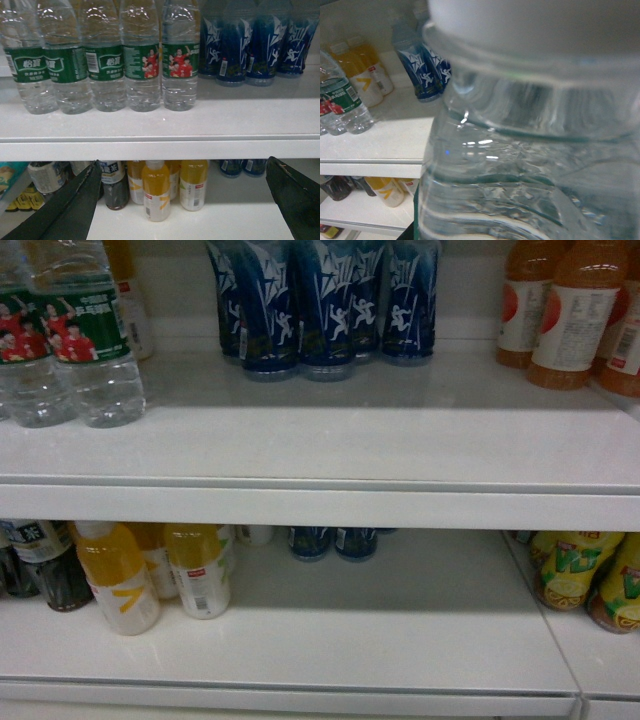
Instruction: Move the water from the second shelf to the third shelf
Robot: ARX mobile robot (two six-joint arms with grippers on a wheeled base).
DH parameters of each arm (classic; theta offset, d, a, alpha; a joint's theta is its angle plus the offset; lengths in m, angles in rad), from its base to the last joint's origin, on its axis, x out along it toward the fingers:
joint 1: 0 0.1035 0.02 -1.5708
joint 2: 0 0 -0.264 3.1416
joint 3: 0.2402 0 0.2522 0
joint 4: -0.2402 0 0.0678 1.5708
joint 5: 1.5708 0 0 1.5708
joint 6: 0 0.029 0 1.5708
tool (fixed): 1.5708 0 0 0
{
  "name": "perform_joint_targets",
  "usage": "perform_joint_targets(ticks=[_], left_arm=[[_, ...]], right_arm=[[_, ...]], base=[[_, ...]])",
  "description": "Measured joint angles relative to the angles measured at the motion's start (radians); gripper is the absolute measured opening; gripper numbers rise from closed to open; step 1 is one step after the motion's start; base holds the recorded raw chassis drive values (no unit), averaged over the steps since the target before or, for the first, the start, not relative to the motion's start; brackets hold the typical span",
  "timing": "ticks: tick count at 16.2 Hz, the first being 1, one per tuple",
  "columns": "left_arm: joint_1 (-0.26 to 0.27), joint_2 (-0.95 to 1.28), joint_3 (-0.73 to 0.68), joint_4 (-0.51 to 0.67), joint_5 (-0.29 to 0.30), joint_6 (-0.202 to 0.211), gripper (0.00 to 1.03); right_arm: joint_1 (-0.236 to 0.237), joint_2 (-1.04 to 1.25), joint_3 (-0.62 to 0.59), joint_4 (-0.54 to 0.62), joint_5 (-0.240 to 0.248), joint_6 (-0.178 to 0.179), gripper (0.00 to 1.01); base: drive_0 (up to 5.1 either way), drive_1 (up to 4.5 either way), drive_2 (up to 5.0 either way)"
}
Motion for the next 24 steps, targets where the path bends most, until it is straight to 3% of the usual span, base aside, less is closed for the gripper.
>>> perform_joint_targets(ticks=[24], left_arm=[[0.0, 0.0, 0.0, 0.002, 0.0, 0.0, 0.98]], right_arm=[[0.0, -0.005, 0.0, 0.0, 0.0, 0.0, 0.43]], base=[[-4.5, 2.16, 2.2]])
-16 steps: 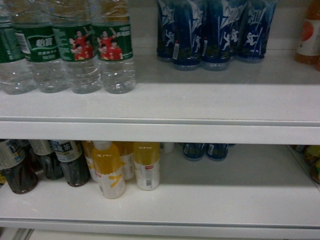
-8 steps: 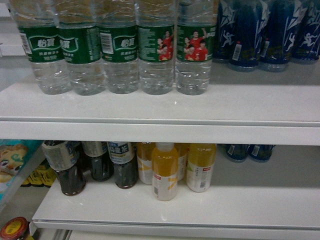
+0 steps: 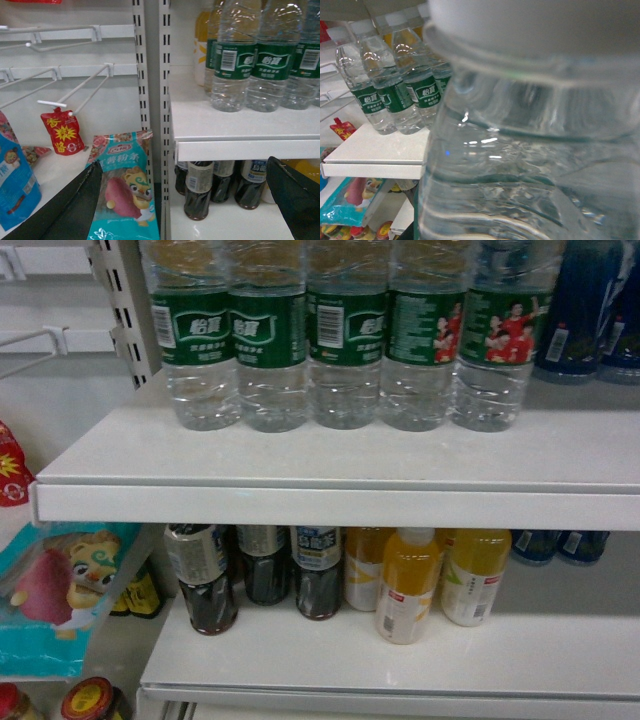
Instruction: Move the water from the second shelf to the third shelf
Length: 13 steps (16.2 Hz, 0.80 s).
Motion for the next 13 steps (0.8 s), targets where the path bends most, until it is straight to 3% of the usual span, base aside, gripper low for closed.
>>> perform_joint_targets(ticks=[7, 11, 13], left_arm=[[0.0, 0.0, 0.0, -0.002, 0.0, 0.0, 0.98], [0.0, 0.0, 0.0, -0.001, -0.003, 0.0, 0.98], [0.0, 0.0, 0.0, -0.002, -0.003, 0.0, 0.98]], right_arm=[[0.0, 0.001, 0.0, 0.0, 0.0, 0.0, 0.43], [0.001, 0.003, 0.0, 0.001, -0.016, 0.0, 0.43], [-0.001, 0.005, 0.0, -0.005, 0.0, 0.0, 0.43]], base=[[-4.5, 2.17, 2.2], [0.0, 0.0, 0.0], [0.0, 0.0, 0.0]])
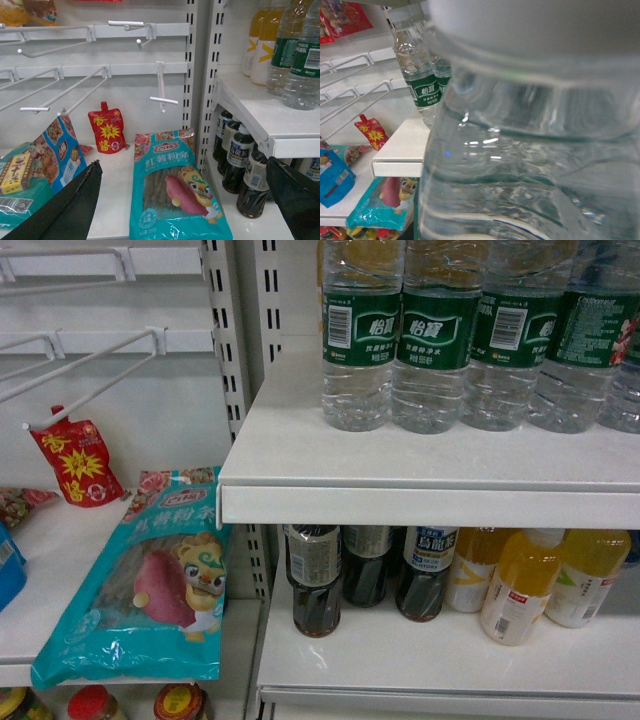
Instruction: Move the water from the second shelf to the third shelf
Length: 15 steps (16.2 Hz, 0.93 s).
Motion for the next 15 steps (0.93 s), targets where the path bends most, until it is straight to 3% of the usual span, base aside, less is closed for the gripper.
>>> perform_joint_targets(ticks=[11, 12, 15], left_arm=[[0.0, 0.0, 0.0, 0.0, 0.002, 0.0, 0.98], [0.0, 0.0, 0.0, 0.0, 0.002, 0.0, 0.98], [0.0, 0.0, 0.0, 0.0, 0.003, 0.0, 0.98]], right_arm=[[-0.003, 0.0, 0.002, -0.01, -0.011, -0.006, 0.43], [-0.016, 0.037, 0.025, -0.048, -0.087, -0.051, 0.43], [0.094, 0.217, 0.076, 0.101, -0.077, -0.13, 0.43]], base=[[0.0, 0.0, 0.0], [0.0, 0.0, 0.0], [0.0, 0.0, 0.0]])
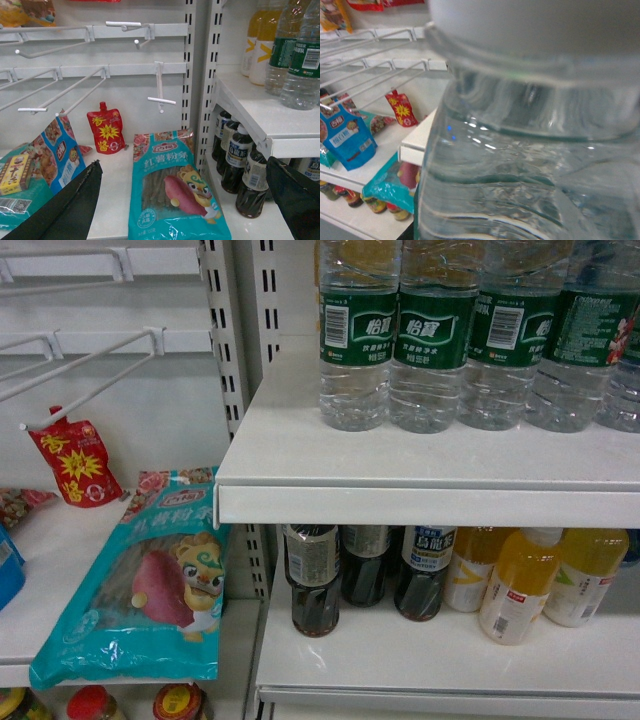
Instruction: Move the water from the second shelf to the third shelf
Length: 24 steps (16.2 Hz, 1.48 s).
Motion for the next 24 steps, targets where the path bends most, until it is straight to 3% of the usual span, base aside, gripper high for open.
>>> perform_joint_targets(ticks=[3, 7, 14, 24], left_arm=[[0.0, 0.0, 0.0, 0.0, 0.0, 0.0, 0.98], [0.0, 0.0, 0.0, 0.0, 0.0, 0.0, 0.98], [0.0, 0.0, 0.0, 0.0, 0.0, 0.0, 0.98], [0.0, 0.0, 0.0, 0.0, 0.0, 0.0, 0.98]], right_arm=[[0.034, 0.248, 0.103, 0.204, 0.039, -0.045, 0.43], [0.018, 0.568, 0.227, 0.3, 0.05, -0.063, 0.43], [0.013, 0.837, 0.451, 0.356, 0.123, -0.066, 0.43], [0.033, 0.958, 0.535, 0.381, 0.182, -0.074, 0.43]], base=[[0.0, 0.0, 0.0], [0.0, 0.0, 0.0], [0.0, 0.0, 0.0], [0.0, 0.0, 0.0]])
